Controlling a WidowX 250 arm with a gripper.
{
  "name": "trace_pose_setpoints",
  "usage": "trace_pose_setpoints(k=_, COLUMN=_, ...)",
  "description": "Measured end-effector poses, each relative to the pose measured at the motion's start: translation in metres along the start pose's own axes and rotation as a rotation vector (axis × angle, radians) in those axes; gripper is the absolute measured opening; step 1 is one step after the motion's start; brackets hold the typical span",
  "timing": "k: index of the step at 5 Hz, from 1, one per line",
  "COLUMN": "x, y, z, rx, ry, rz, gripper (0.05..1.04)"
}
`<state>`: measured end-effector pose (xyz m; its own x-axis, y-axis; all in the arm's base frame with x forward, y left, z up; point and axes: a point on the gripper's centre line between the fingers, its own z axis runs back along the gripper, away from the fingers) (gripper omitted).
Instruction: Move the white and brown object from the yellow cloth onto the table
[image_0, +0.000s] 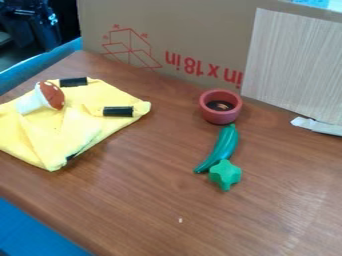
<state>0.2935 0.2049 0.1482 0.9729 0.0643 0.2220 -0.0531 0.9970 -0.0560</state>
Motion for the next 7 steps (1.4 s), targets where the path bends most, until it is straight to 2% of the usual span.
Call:
trace_pose_setpoints(k=1, x=-0.003, y=0.000, z=-0.012, rx=-0.018, ry=0.028, rz=0.009, gripper=1.001)
trace_pose_setpoints(k=2, x=-0.004, y=0.010, z=-0.026, rx=0.007, ry=0.049, rz=0.028, gripper=1.001)
trace_pose_setpoints(k=3, x=-0.002, y=0.020, z=-0.042, rx=0.039, ry=0.050, rz=0.029, gripper=1.001)
trace_pose_setpoints(k=4, x=-0.003, y=0.034, z=-0.048, rx=0.073, ry=0.032, rz=0.036, gripper=1.001)
trace_pose_setpoints(k=7, x=-0.007, y=0.048, z=-0.076, rx=0.102, ry=0.073, rz=0.093, gripper=1.001)
